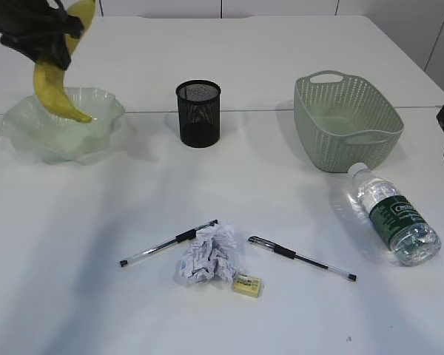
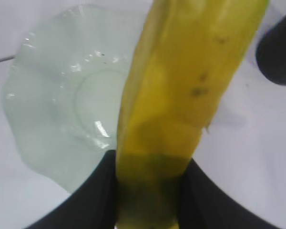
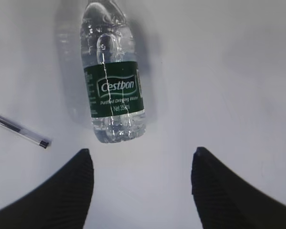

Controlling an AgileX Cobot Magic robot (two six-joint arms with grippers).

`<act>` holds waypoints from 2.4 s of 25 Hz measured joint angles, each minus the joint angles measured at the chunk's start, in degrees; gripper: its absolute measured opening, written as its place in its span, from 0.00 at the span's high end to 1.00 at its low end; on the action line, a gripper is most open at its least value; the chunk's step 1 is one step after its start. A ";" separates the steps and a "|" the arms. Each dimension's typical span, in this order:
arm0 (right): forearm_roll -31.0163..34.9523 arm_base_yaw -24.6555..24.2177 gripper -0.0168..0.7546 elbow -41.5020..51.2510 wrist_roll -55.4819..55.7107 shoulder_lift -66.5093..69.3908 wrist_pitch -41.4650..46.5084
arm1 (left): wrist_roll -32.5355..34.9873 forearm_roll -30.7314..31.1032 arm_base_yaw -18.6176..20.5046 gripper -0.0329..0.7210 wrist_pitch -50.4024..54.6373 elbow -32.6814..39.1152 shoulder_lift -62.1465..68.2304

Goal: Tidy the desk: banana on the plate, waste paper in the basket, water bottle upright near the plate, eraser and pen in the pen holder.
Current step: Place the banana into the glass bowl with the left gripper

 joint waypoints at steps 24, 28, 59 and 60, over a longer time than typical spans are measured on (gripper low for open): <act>0.00 0.00 0.35 0.00 -0.03 0.00 -4.12 | 0.60 -8.95 8.25 0.68 -12.16 -0.05 11.19; 0.00 0.00 0.35 0.00 -0.03 0.00 -4.21 | 0.60 -8.99 8.46 0.68 -14.04 -0.56 12.93; 0.32 0.00 0.35 0.00 -0.03 0.00 -4.62 | 0.60 -9.62 13.70 0.68 -13.85 -12.58 13.71; 0.32 0.00 0.35 0.00 -0.13 0.00 -4.74 | 0.60 -9.62 14.36 0.68 -14.10 -12.58 13.71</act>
